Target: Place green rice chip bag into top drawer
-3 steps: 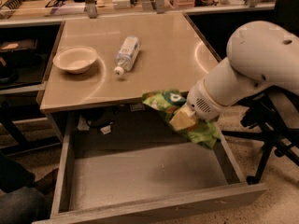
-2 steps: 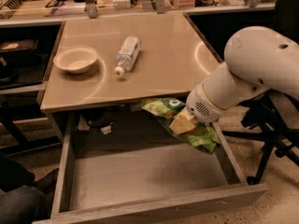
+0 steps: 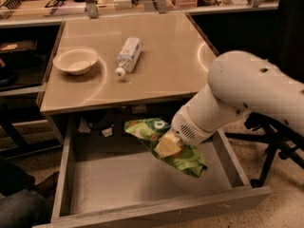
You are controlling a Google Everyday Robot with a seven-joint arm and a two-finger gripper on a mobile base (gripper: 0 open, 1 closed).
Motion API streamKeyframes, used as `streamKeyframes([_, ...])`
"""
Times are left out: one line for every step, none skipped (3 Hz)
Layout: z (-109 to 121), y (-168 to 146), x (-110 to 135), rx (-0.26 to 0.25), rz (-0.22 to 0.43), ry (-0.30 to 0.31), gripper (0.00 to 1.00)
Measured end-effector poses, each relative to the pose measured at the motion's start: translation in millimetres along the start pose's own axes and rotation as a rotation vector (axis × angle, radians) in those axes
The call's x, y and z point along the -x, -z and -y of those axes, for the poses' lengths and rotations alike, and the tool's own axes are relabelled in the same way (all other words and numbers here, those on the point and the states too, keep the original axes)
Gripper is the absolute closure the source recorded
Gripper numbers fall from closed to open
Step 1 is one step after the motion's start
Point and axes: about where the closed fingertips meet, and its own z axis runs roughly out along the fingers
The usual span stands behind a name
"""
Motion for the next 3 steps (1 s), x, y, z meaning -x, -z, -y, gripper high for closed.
streamKeyframes([-26, -37, 9, 0.063, -0.004, 0.024, 1.00])
streamKeyframes([-47, -74, 21, 0.121, -0.017, 0.053, 1.00])
streamKeyframes([-48, -75, 22, 0.123, -0.017, 0.056, 1.00])
